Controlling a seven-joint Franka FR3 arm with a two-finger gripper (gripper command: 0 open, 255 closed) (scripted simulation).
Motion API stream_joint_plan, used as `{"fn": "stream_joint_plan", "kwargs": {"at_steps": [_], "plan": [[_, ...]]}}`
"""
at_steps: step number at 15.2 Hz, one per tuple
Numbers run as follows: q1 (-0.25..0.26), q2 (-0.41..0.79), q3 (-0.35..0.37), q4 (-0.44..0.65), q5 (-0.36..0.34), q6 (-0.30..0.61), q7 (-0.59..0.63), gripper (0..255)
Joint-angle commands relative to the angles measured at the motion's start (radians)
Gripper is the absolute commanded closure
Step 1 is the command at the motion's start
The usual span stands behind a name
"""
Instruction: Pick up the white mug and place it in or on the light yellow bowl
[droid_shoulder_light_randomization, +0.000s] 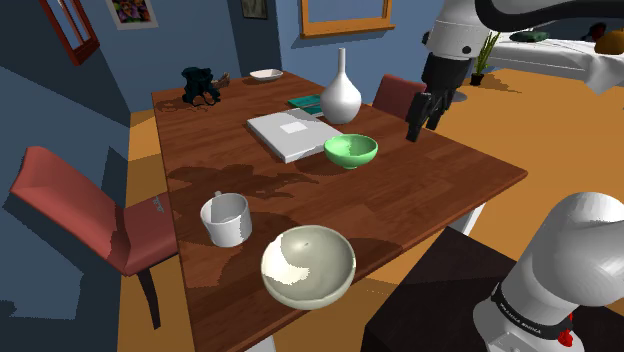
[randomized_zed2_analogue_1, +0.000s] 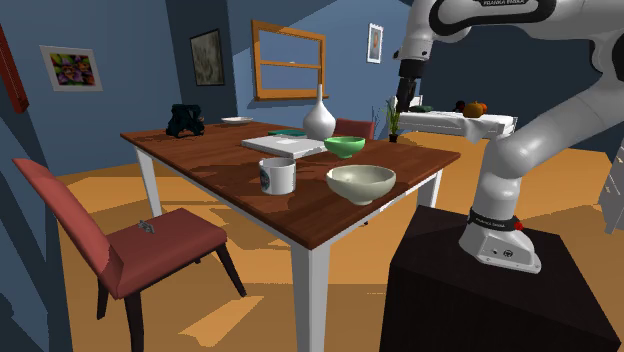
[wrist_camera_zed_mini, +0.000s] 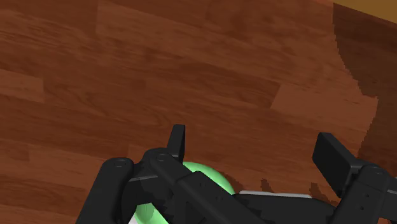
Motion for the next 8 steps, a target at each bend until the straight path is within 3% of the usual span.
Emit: {"fn": "stream_joint_plan", "kwargs": {"at_steps": [1, 8], "plan": [[0.0, 0.0, 0.0, 0.0, 0.0, 0.0, 0.0, 0], [0.034, 0.161, 0.133, 0.039, 0.066, 0.135, 0.131, 0]]}}
